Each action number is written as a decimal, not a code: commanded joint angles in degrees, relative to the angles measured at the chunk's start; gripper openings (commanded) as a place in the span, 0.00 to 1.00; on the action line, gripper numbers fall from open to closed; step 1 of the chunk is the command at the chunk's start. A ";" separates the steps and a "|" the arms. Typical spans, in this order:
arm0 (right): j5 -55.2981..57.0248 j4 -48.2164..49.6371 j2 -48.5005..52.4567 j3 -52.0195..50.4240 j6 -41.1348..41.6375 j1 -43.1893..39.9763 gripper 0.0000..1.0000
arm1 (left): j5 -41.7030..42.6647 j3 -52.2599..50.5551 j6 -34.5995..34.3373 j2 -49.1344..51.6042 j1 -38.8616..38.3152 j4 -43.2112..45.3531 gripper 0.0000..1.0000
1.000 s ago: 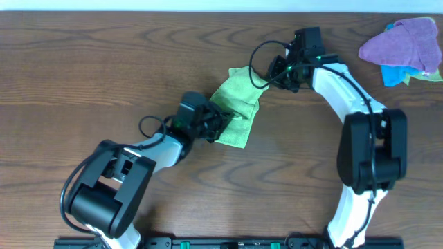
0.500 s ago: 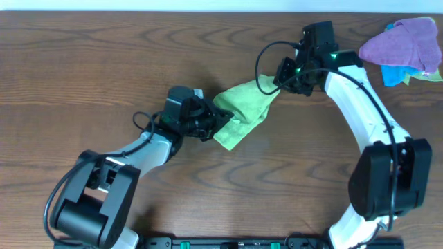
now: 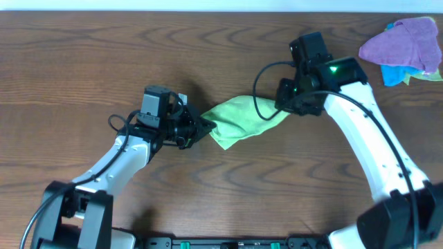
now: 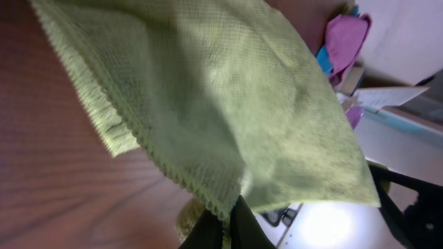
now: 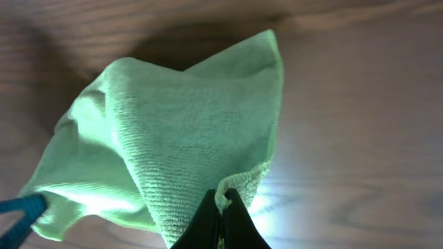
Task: Fold the cloth
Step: 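Pull the cloth apart with both grippers to spread it flat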
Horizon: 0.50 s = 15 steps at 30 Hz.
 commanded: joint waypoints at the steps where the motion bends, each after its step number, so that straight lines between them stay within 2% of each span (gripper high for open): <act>1: 4.59 -2.69 -3.19 -0.17 0.90 0.83 0.01 | 1.70 0.61 4.94 -1.66 0.37 -2.23 0.06; 7: 7.63 -10.03 -6.93 -0.24 4.07 3.93 0.01 | 4.24 0.61 5.53 -3.93 0.37 -3.98 0.06; 15: 10.54 -16.28 -10.60 -1.88 10.73 12.24 0.01 | 6.88 0.61 5.62 -7.43 0.24 -8.83 0.06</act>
